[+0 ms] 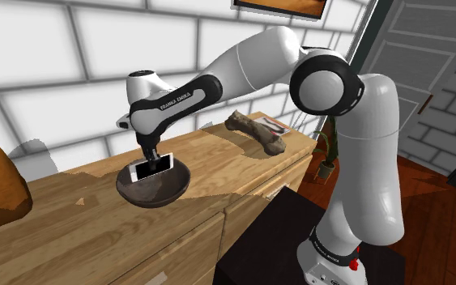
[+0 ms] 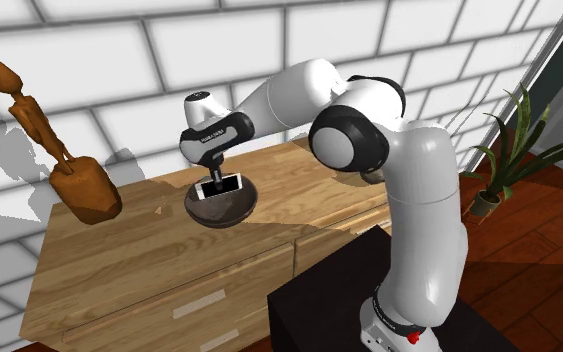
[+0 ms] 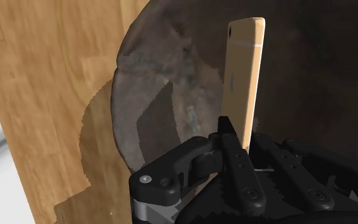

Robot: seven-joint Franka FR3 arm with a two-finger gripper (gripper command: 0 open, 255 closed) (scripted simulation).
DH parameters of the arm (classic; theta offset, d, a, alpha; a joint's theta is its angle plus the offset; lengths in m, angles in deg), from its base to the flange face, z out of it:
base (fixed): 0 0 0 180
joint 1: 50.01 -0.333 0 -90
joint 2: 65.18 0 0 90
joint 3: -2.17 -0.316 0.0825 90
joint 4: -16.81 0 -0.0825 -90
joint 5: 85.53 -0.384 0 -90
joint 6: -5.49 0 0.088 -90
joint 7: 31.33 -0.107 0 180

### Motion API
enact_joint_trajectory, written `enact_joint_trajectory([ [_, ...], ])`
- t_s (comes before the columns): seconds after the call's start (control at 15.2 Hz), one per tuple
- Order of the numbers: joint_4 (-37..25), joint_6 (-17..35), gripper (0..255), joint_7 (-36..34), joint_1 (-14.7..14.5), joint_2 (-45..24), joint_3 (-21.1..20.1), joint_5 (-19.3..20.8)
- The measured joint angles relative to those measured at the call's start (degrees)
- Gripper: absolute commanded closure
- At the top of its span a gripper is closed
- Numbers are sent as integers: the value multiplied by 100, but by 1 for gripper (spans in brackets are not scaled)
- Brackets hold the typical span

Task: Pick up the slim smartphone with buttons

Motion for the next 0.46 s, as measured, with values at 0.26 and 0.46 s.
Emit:
enact_joint_trajectory([
  [0.26,-123,-248,255,4,2,125,0,-3],
  [0.46,-213,-411,255,3,0,199,-2,-4],
])
